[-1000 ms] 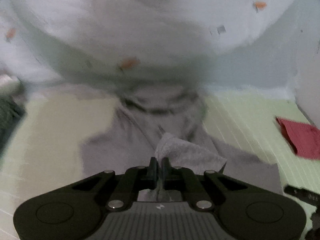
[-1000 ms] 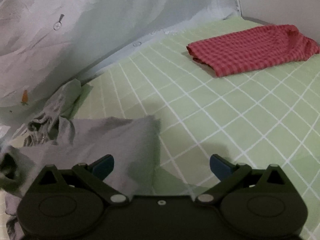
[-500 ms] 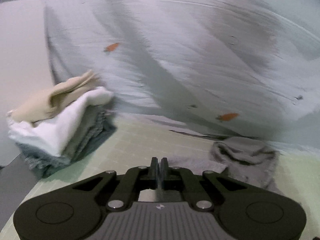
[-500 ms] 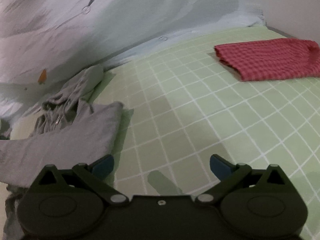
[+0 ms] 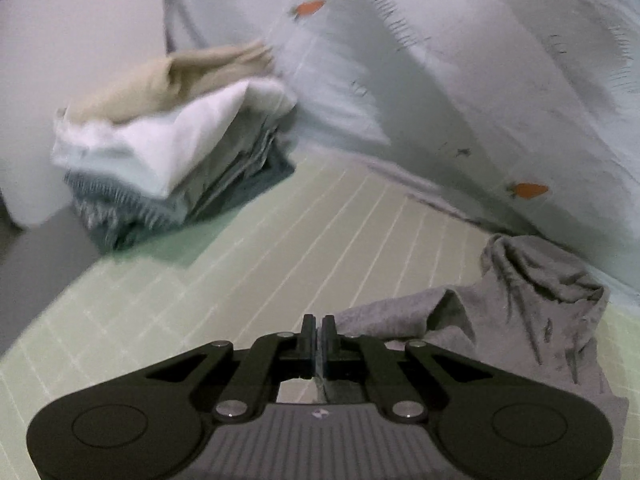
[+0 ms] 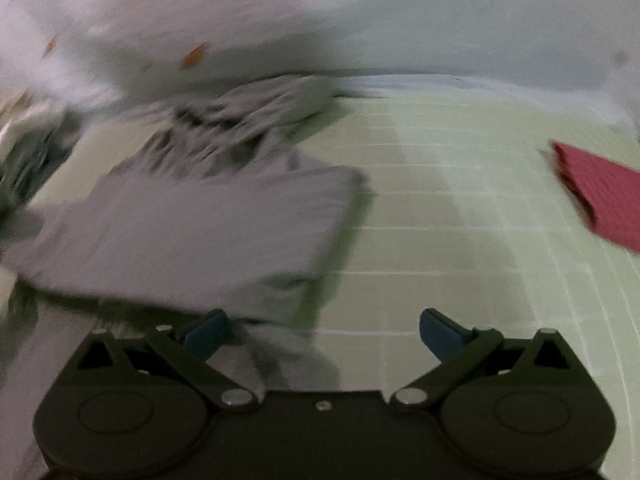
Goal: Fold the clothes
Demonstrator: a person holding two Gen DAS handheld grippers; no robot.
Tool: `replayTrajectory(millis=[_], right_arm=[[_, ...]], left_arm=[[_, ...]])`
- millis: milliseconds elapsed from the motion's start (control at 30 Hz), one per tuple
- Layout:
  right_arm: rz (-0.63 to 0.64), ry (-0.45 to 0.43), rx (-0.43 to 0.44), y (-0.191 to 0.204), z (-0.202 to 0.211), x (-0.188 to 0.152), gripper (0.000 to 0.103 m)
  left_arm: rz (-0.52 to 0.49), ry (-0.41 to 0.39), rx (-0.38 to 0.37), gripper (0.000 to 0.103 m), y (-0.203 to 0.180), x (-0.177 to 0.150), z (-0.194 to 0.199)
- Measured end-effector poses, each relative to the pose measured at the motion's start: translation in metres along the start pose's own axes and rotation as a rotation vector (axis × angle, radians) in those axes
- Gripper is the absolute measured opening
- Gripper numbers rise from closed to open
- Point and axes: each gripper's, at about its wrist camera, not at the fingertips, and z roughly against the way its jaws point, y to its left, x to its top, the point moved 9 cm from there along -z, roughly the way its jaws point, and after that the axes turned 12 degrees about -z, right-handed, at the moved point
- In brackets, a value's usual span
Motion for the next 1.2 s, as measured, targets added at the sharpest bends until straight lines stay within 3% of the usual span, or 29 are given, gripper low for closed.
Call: replayTrajectory(millis=[133,300,400,533,600,667,833,933,1067,1200], right_arm=[[0.119,-0.004,-0.059,0.015,-0.013,0.003,0.103],[0.075,-0.124,-0.229,-0.010,-0.004,0.031,0.103],[0.021,-0.058,-0.336,-0.039,-0.010,0.022,0.103],[-0.079,-0.019,-0.283,-0.050,-0.004,0.009,0.103],[-0.041,-0.037,-0.265,-0.040,0.004,0.009,0.103],[-0.015,-0.054,-0.242,-0.031,0.007,0.013,0.103],[0.046,-0.073,-0.193,-0.010,0.009,0.019,0.103],[0.054,-0.045,-0.193,-0.008,0.005,0.014,0.103],[0.059,-0.020,-0.205,-0.010,0.000,0.012,0.103],[0.081,-0.003,-0.200,-0.005,-0.004,0.010,0.103]], left_arm=[[0.032,0.015,0.000,0.003,0.008,-0.007,-0.003],[0.043,0.021,-0.004,0.000,0.009,-0.011,-0.004],[0.052,0.038,-0.004,0.000,0.010,-0.014,-0.008],[0.054,0.069,-0.015,0.000,0.010,-0.019,-0.014],[0.050,0.101,-0.032,0.007,0.007,-0.025,-0.017],[0.060,0.141,-0.032,0.047,0.005,-0.034,-0.022],[0.142,0.262,-0.038,0.081,0.008,-0.067,-0.036],[0.149,0.309,-0.046,0.083,0.006,-0.084,-0.043],[0.124,0.306,-0.034,0.098,0.000,-0.090,-0.047],[0.083,0.288,-0.015,0.096,-0.008,-0.090,-0.050]])
